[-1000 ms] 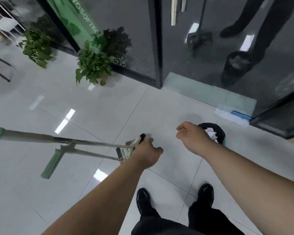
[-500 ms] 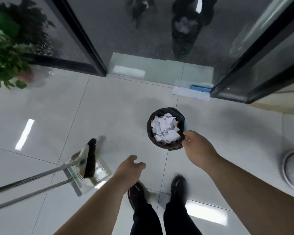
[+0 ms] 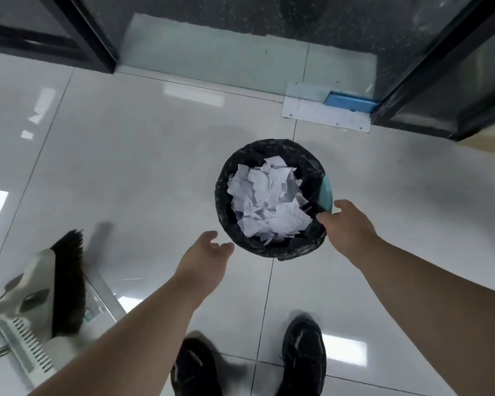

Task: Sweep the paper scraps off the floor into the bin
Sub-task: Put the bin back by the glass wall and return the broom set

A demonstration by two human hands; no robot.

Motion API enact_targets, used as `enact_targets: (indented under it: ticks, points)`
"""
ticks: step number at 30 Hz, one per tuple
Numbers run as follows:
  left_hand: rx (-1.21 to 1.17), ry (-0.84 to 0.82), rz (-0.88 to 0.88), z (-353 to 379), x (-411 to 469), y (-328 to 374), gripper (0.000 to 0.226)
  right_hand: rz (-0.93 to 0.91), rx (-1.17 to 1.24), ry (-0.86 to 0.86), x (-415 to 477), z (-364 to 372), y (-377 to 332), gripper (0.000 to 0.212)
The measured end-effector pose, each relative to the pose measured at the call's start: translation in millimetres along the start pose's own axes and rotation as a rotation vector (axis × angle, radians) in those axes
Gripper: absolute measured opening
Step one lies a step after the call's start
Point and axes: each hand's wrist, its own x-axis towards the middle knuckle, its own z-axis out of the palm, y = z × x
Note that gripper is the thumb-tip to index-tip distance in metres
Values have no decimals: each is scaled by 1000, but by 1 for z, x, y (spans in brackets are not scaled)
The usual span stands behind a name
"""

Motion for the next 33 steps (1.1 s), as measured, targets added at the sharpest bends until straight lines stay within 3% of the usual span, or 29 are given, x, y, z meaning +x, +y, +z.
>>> enact_targets:
  ticks: [5, 16, 24, 33]
  points:
    - [-130, 27, 34, 12, 25, 9, 33, -69, -56, 40, 33, 8, 10, 22]
    - [-352, 137, -28, -18, -16, 23, 27, -227, -209, 83, -4, -4, -25, 27]
    - [-562, 236, -45, -146, -168, 70, 23, -441, -245, 33, -135, -85, -139, 32]
    - [-831, 430, 136, -316, -412, 130, 30, -675, -163, -15, -368, -218, -319, 36]
